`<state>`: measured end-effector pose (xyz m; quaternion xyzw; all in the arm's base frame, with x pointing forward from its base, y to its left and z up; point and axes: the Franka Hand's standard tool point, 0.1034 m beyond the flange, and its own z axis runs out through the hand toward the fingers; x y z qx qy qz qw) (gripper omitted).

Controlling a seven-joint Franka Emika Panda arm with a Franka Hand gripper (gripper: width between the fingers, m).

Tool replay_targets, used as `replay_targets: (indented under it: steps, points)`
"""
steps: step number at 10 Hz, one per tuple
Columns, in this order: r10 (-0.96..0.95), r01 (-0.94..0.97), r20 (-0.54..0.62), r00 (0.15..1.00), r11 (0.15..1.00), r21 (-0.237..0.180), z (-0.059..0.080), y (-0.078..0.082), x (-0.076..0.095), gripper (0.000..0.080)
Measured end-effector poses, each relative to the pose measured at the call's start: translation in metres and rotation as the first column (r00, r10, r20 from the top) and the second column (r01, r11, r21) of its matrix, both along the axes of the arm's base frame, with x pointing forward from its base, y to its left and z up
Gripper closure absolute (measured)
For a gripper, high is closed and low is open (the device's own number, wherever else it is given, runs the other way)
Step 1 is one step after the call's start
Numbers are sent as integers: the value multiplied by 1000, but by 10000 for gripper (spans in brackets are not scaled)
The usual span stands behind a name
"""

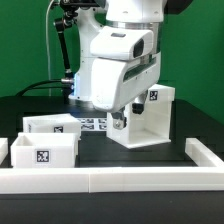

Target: Assemble drawer

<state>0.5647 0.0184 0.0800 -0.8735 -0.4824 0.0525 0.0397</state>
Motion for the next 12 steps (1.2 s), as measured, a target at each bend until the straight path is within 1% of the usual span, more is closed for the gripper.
replay_targets:
  steps: [5,8,9,10,12]
  points:
    - [1,-1,-2,1000,1000,3,0,-1,0,150]
    - [-187,186,-2,982,982,-22,1,8,0,150]
    - [-293,292,-7,956,956,-25,0,9,-1,150]
    - [-331,331,-3,943,943,-27,-1,10,0,150]
    - [-471,470,-1,882,881,-47,-1,11,0,150]
